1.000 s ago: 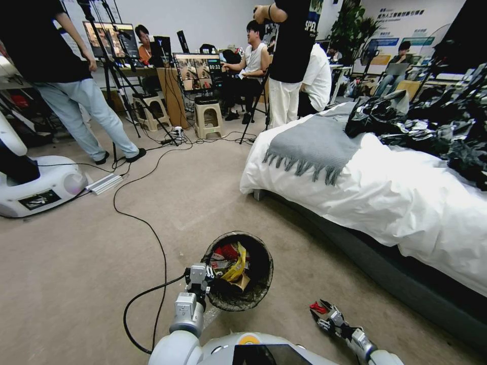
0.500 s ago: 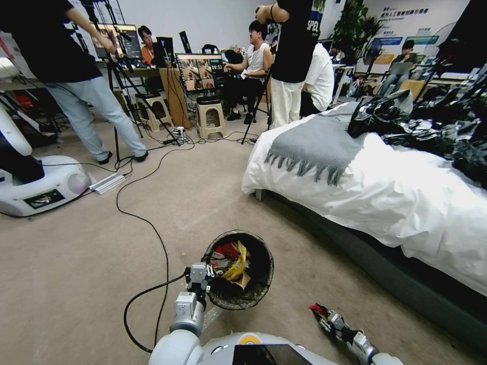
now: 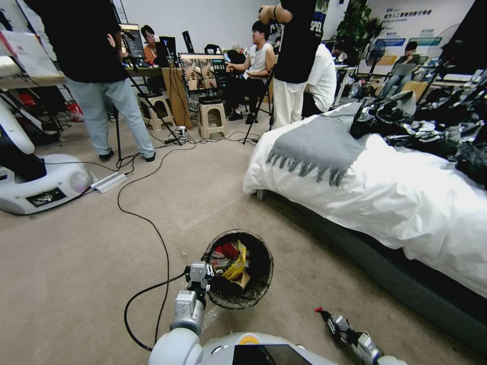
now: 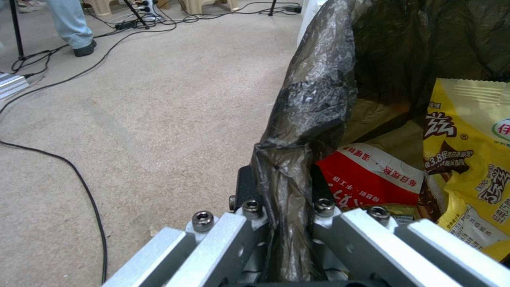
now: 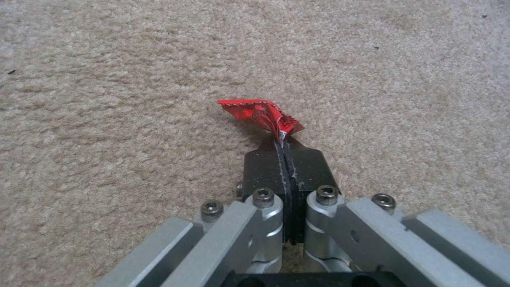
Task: Pick up the trash bin, then pick up the garbage from the floor and place it into the trash bin.
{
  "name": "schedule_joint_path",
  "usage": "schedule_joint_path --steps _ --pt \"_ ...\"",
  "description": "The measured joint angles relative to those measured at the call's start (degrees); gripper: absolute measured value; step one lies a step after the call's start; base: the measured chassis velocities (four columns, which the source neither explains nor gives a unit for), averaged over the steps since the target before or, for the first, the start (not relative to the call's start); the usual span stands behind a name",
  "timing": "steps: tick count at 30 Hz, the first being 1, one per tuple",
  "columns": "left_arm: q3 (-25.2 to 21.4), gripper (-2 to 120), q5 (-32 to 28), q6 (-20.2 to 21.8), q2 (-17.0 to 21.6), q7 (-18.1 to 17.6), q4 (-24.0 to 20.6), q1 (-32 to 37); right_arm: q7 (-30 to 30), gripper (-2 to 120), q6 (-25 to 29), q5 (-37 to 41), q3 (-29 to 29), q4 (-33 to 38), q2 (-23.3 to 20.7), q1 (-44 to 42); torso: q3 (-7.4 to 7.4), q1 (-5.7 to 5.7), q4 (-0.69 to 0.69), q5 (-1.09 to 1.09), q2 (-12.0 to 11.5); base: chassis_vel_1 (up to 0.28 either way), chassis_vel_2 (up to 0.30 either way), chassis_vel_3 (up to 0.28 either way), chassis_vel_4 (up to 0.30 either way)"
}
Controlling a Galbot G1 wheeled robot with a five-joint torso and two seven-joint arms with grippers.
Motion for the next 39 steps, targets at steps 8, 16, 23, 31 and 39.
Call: schedule_joint_path --steps 8,16,23,31,39 --pt "-0.19 0 -0.10 0.00 0.02 0.00 0.00 -0.08 0.56 0 1.53 1.09 -0.37 2.43 0.88 -0.26 0.01 0.00 0.00 0.16 -0.01 0.000 0.000 0.000 0.000" --pt "-0.09 0 -0.11 0.01 -0.04 -0.01 0.65 -0.34 1.22 0 4.52 3.08 0.41 10.66 2.32 -2.31 0.01 0.00 0.04 0.08 -0.01 0.000 0.000 0.000 0.000" --pt "-0.07 0 -0.21 0.14 0.33 0.00 1.02 -0.78 4.17 0 6.39 6.13 0.03 25.77 4.92 -6.12 0.01 0.00 0.01 0.07 -0.01 0.000 0.000 0.000 0.000" --pt "0.00 0 -0.19 0.23 0.59 0.12 1.00 -0.58 4.43 0 6.28 11.09 -2.31 46.52 5.65 -7.79 0.00 0.00 0.03 0.05 -0.01 0.000 0.000 0.000 0.000" --pt "0.37 0 0.05 0.21 0.56 0.20 1.11 -0.44 4.18 0 2.44 14.88 -5.83 64.32 4.61 -5.95 0.00 0.00 0.02 0.06 -0.01 0.000 0.000 0.000 0.000"
